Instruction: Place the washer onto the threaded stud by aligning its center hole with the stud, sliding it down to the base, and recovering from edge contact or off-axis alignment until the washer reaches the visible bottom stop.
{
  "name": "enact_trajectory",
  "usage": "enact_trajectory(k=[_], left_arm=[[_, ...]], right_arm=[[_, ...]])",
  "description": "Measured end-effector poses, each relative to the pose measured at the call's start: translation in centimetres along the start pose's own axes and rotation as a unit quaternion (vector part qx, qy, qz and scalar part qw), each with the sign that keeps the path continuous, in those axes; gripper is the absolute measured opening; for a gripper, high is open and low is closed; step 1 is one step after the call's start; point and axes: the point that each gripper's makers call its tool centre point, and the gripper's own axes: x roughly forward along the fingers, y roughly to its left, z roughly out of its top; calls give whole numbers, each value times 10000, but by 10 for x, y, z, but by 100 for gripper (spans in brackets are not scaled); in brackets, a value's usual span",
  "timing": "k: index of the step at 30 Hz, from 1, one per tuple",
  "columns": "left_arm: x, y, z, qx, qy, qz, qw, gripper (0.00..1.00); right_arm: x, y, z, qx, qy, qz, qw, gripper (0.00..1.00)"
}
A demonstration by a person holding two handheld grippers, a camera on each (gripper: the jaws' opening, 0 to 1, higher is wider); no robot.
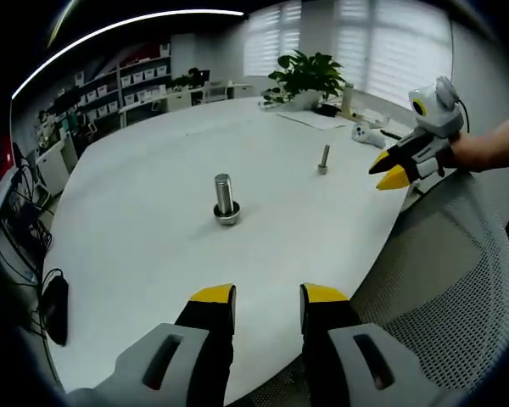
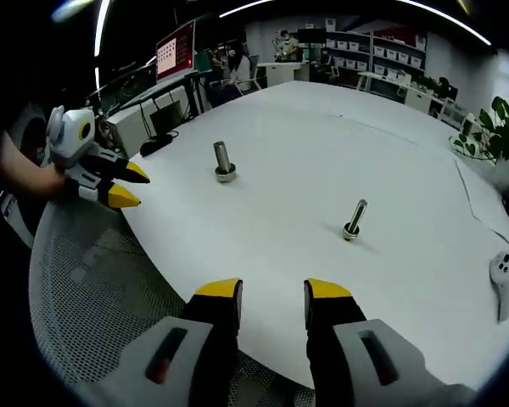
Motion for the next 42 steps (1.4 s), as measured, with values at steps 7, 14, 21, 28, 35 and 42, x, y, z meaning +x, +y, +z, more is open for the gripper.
enact_trajectory(k=[7,14,21,28,35,42], left_arm=[[-2,3,4,-35,-123,92,9999,29],[-4,7,6,-98,-198,171,9996,30],[-5,9,6,-134,-222,195,9995,30],[-6,9,5,-141,-203,214,9995,30],[-7,9,4,-164,-173,225,9995,30],[-6,11,2,-215,-142,245,9994,30]], right_arm=[[3,-5,1,-78,-88,-127,9999,32],[4,-7,0,-136,-100,-212,9996,32],[3,-11,-2,-36,-105,-307,9995,32],[3,-12,-4,-27,-88,-347,9994,32],[3,-14,-5,57,-95,-404,9991,34],[4,-13,-6,52,-57,-397,9992,34]])
